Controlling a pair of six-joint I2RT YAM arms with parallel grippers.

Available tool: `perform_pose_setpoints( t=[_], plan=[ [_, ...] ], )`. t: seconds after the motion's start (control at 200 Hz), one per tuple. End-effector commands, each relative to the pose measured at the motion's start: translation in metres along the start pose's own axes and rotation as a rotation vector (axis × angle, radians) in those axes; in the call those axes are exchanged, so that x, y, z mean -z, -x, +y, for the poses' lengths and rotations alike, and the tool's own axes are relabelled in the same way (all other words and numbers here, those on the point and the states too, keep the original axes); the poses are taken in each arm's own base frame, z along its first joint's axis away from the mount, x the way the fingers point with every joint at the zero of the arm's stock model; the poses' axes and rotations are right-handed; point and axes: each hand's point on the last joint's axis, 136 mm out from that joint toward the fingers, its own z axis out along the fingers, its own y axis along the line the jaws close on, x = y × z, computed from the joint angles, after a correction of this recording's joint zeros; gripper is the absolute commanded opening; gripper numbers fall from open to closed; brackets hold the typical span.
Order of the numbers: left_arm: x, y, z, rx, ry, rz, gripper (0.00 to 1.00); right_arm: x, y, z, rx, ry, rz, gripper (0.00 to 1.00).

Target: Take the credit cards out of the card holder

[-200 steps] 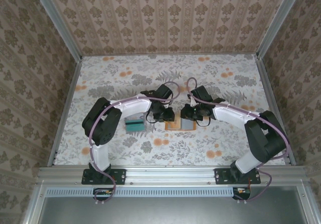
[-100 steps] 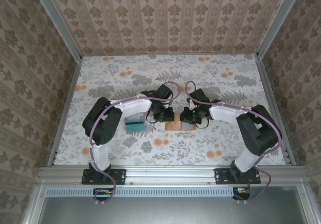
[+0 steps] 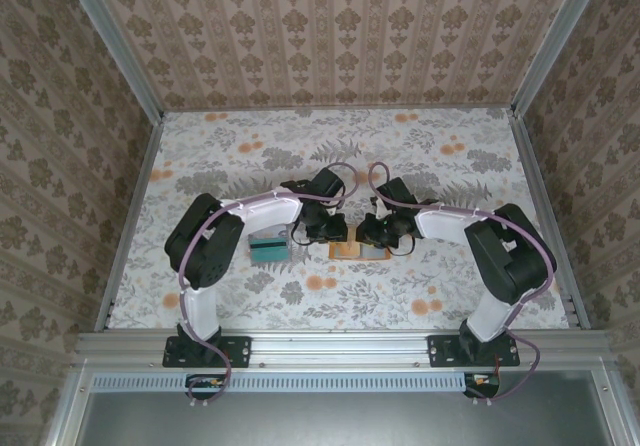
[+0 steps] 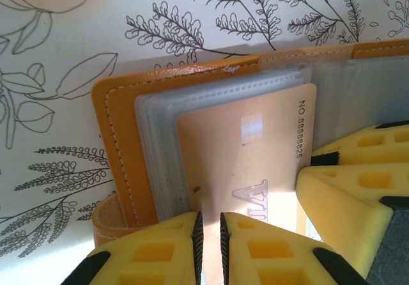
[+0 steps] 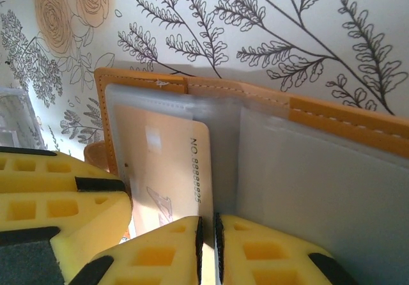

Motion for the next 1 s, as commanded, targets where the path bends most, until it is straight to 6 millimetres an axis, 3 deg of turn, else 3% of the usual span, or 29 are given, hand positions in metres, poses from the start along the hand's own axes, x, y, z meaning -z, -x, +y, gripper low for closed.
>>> perform_pose_setpoints(
  t=[0.0,0.09,0.27,0.535,0.75,0.885,0.99],
  plan=[
    [-0.012,-0.012,0.016,0.03,0.044,0.046,0.19,-0.006,-0.006,-0.002,-0.021,0.019,0.033,0.18],
    [-0.012,-0.011,0.015,0.027,0.043,0.044,0.19,-0.006,-0.006,-0.002,-0.021,0.019,0.033,0.17],
    [-0.012,-0.012,0.018,0.033,0.057,0.048,0.18,0.0,-0.004,-0.007,-0.028,0.003,0.019,0.0],
    [-0.013,-0.014,0.037,0.08,0.11,0.062,0.08,0.014,-0.001,-0.031,-0.053,-0.039,0.005,0.0],
    [-0.013,-0.013,0.036,0.075,0.106,0.064,0.06,0.017,-0.002,-0.035,-0.056,-0.034,0.012,0.0],
    [-0.013,-0.013,0.033,0.07,0.098,0.065,0.06,0.015,0.0,-0.025,-0.052,0.023,0.012,0.22],
    [-0.013,-0.012,0.032,0.068,0.095,0.066,0.06,0.01,0.001,-0.018,-0.061,0.068,0.023,0.26]
  ],
)
